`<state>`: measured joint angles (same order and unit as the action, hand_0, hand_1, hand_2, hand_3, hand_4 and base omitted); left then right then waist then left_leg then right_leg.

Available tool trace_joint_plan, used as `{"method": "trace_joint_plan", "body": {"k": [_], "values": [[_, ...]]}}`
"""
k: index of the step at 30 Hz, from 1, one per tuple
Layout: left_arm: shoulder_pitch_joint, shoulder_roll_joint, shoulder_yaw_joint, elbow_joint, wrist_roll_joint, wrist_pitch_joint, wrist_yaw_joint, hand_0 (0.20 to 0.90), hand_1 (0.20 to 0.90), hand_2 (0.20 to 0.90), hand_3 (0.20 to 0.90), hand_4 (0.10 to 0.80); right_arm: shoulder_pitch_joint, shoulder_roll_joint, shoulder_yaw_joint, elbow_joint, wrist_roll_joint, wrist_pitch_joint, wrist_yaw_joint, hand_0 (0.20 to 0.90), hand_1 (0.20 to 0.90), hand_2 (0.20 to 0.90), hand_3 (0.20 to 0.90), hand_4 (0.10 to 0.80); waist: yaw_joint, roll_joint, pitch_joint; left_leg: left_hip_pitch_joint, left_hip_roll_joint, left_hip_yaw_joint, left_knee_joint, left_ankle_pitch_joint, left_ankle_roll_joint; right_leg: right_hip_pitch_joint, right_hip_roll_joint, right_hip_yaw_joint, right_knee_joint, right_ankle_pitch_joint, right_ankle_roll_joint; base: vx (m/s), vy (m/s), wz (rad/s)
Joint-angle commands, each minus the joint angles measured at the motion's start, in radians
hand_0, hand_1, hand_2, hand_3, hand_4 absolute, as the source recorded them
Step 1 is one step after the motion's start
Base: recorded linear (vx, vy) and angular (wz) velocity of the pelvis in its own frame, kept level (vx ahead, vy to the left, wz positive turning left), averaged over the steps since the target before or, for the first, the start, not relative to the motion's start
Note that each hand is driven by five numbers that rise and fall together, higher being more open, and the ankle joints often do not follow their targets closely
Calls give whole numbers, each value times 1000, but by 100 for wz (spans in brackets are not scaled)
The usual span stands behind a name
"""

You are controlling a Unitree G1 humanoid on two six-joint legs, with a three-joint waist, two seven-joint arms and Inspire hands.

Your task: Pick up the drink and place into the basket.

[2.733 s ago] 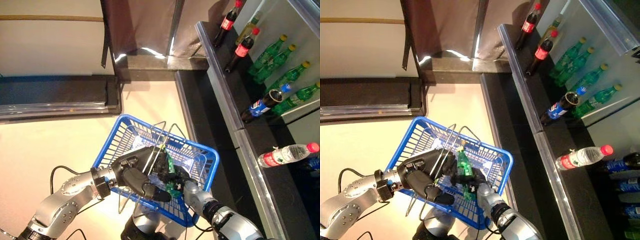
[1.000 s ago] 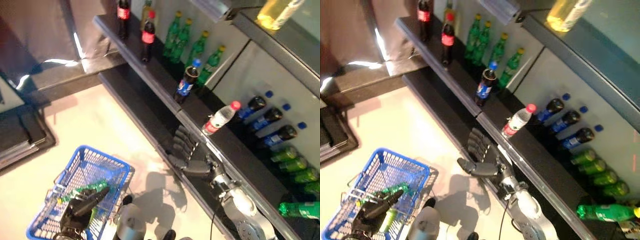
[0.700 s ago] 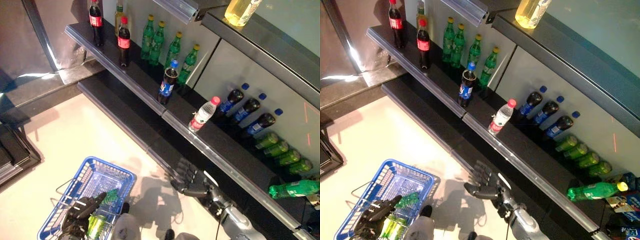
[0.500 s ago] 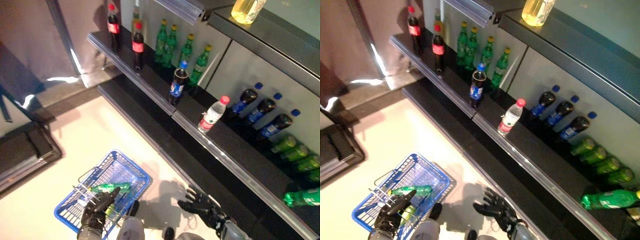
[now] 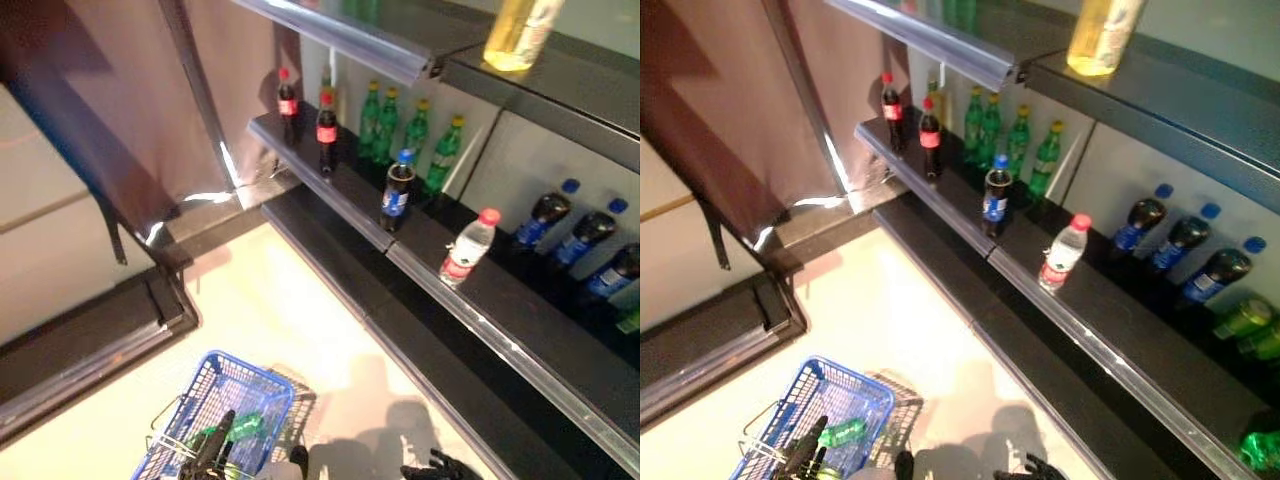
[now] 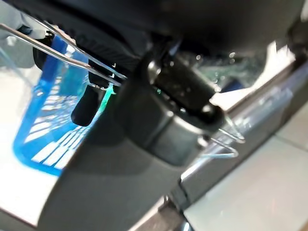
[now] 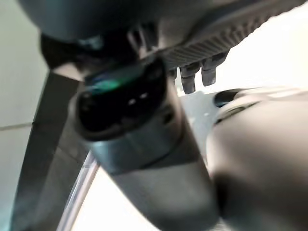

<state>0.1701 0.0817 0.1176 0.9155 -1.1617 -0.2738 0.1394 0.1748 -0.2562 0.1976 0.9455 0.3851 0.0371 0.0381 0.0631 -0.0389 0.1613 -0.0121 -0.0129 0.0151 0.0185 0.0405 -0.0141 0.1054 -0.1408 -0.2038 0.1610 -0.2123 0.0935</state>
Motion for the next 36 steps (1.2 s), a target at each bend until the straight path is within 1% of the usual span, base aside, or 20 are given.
{"method": "trace_joint_plan", "body": {"k": [1, 2, 3, 5, 6, 7, 8, 10, 11, 12, 13, 16, 19, 23, 26, 28, 31, 33, 35, 36], "values": [[-56, 27, 10, -93, 16, -82, -77, 300, 300, 300, 200, 100, 8, -5, -14, 62, -46, -44, 15, 900, 900, 900, 900, 800, -13, -19, -1, 26, 170, 131, 57, 22, -99, -36, -1, -18, -150, 228, -23, 50, 494, 63], [-66, 27, 7, -88, 25, -79, -83, 300, 300, 300, 200, 100, 2, -4, -18, 78, -45, -43, 11, 900, 900, 900, 900, 800, -17, -17, 2, 33, 177, 147, 56, 14, -102, -37, -14, -22, -144, 230, -16, 145, 658, 52], [-81, 31, -3, -88, 61, -76, -93, 300, 300, 300, 200, 100, -24, -1, -28, 121, -72, -52, -10, 900, 900, 900, 900, 800, -18, -17, 17, 28, 167, 162, 102, -27, -97, -44, -62, -14, -127, 245, 13, 164, 677, 22], [-85, 38, -6, -97, 90, -76, -90, 300, 300, 300, 200, 100, -37, 6, -26, 127, -83, -59, -20, 900, 900, 900, 900, 800, -10, -19, 32, 13, 139, 152, 152, -60, -85, -48, -94, -4, -104, 255, 35, 117, 527, 19], [-86, 51, -17, -114, 115, -70, -84, 300, 300, 300, 200, 100, -41, 12, -23, 119, -78, -56, -27, 900, 900, 900, 900, 800, -6, -22, 43, 7, 126, 169, 188, -81, -71, -49, -121, -6, -82, 260, 51, 128, 559, 55], [-85, 75, -43, -137, 155, -65, -69, 300, 300, 300, 200, 100, -39, 20, -23, 100, -40, -45, -55, 900, 900, 900, 900, 800, -4, -19, 57, 18, 93, 176, 195, -110, -37, -73, -174, 3, 6, 291, 61, 179, 676, 56], [-82, 85, -55, -142, 172, -71, -59, 300, 300, 300, 200, 100, -38, 25, -27, 88, -25, -31, -73, 900, 900, 900, 900, 800, -6, -15, 61, 29, 68, 163, 192, -119, -21, -97, -189, 18, 59, 318, 61, 183, 607, 50], [-77, 101, -70, -155, 159, -71, -45, 300, 300, 300, 200, 100, -36, 31, -29, 70, -29, -15, -92, 900, 900, 900, 900, 800, -12, -6, 62, 38, 49, 162, 187, -131, -2, -125, -190, 22, 124, 329, 52, 137, 393, 24], [-69, 108, -72, -165, 142, -68, -44, 300, 300, 300, 200, 100, -30, 31, -28, 59, -32, -19, -104, 900, 900, 900, 900, 800, -21, 5, 61, 50, 43, 168, 175, -132, 8, -146, -168, 36, 183, 313, 45, 172, 414, 11], [-63, 115, -78, -169, 137, -64, -44, 300, 300, 300, 200, 100, -20, 32, -31, 43, -11, -26, -119, 900, 900, 900, 900, 800, -37, 11, 58, 55, 31, 161, 163, -134, 19, -158, -112, 60, 200, 272, 35, 254, 440, 12], [-54, 126, -98, -164, 143, -75, -58, 300, 300, 300, 200, 100, -7, 32, -40, 27, 37, -50, -139, 900, 900, 900, 900, 800, -60, 4, 53, 60, 5, 159, 156, -142, 22, -159, -19, 64, 168, 220, 20, 255, 334, 14], [-68, 127, -109, -148, 155, -80, -55, 300, 300, 300, 200, 100, -11, 22, -55, 45, 73, -75, -139, 900, 900, 900, 900, 800, -78, -13, 47, 65, -30, 187, 162, -161, 18, -136, 59, 31, 42, 196, -17, 239, 177, 35], [-90, 112, -113, -128, 151, -88, -60, 300, 300, 300, 200, 100, -20, 14, -66, 90, 93, -87, -131, 900, 900, 900, 900, 800, -86, -33, 45, 69, -70, 206, 165, -180, 18, -123, 105, 23, -117, 256, -22, 238, 87, 6], [-82, 79, -117, -90, 155, -94, -119, 300, 300, 300, 200, 100, -23, 17, -94, 143, 149, -118, -137, 900, 900, 900, 900, 800, -90, -44, 42, 53, -102, 207, 243, -217, 15, -146, 120, 3, -177, 320, -18, 288, 48, 10], [-69, 66, -138, -62, 215, -110, -133, 300, 300, 300, 200, 100, -31, 24, -111, 160, 144, -116, -135, 900, 900, 900, 900, 800, -99, -41, 42, 53, -99, 220, 328, -239, 10, -166, 113, -21, -151, 320, -24, 347, 10, -1], [-66, 67, -142, -31, 215, -106, -137, 300, 300, 300, 200, 100, -33, 25, -118, 187, 130, -123, -126, 900, 900, 900, 900, 800, -112, -30, 34, 57, -76, 224, 398, -240, 6, -155, 113, -2, -140, 298, -46, 443, -14, -8], [-60, 61, -126, 22, 185, -95, -131, 300, 300, 300, 200, 100, -31, 29, -119, 194, 91, -117, -141, 900, 900, 900, 900, 800, -130, -17, 2, 72, -25, 210, 609, -112, -44, -138, 122, 2, -128, 266, -91, 426, -46, -2], [-59, 61, -117, 67, 165, -104, -151, 300, 300, 300, 200, 100, -30, 19, -109, 204, 81, -151, -132, 900, 900, 900, 900, 800, -130, -19, -13, 51, -11, 196, 754, -43, -60, -121, 121, -19, -136, 256, -115, 413, -47, -2], [-55, 58, -100, 94, 155, -106, -164, 300, 300, 300, 200, 100, -38, 12, -108, 198, 59, -156, -133, 900, 900, 900, 900, 800, -125, -21, -22, 12, -5, 183, 830, -40, -46, -111, 125, -17, -129, 244, -127, 360, 8, -17], [-59, 61, -88, 105, 149, -100, -174, 300, 300, 300, 200, 100, -52, 6, -102, 199, 57, -161, -130, 900, 900, 900, 900, 800, -112, -26, -20, -41, -18, 170, 823, -94, -12, -106, 128, 13, -114, 227, -123, 309, 70, -55]]}}
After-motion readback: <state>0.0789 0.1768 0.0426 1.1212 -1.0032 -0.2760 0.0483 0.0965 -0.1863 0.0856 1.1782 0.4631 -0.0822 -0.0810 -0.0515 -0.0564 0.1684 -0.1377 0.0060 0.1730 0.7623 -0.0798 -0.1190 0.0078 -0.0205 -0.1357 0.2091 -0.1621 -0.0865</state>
